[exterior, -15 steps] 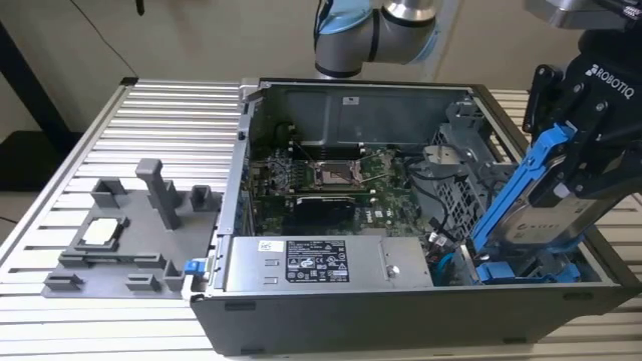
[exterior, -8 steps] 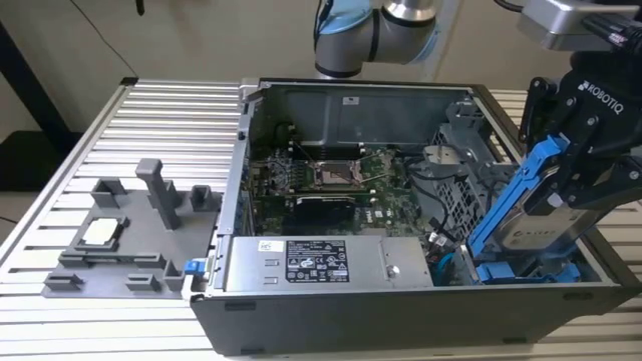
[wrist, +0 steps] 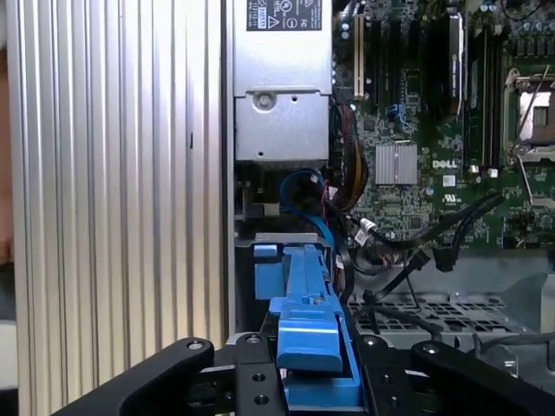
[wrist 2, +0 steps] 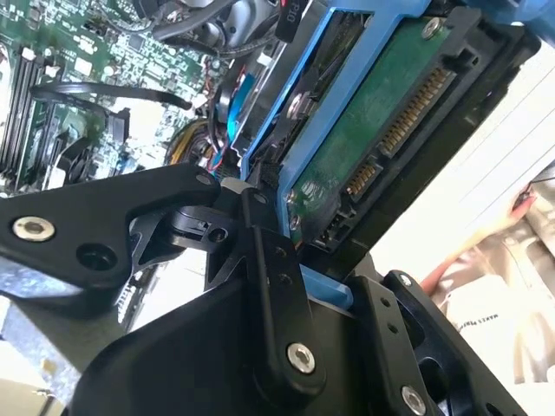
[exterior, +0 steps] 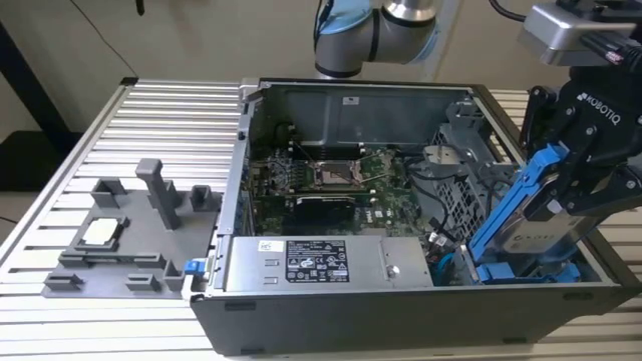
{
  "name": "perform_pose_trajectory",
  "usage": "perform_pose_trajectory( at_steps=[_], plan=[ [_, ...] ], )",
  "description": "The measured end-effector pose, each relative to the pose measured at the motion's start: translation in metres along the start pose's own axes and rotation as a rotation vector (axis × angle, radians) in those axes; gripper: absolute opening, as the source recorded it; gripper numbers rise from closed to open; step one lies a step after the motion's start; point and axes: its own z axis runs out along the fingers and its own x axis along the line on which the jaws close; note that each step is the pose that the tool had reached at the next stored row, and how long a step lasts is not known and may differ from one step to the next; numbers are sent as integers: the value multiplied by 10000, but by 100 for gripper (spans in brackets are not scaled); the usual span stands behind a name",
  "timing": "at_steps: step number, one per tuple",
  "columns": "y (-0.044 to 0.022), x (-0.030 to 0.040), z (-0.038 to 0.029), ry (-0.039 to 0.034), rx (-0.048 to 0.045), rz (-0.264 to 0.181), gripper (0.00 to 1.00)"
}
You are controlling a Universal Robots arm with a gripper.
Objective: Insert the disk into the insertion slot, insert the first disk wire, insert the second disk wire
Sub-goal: 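Insert the disk into the insertion slot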
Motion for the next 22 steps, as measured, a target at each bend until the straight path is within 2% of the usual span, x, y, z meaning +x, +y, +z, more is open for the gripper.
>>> perform_pose_trajectory(
  at_steps=[5, 11, 22],
  plan=[
    [-3, -3, 62, -42, 0, -3, 33],
    [-5, -27, 145, -131, -2, -6, 33],
    [-11, -63, 345, -135, -2, -5, 33]
  ],
)
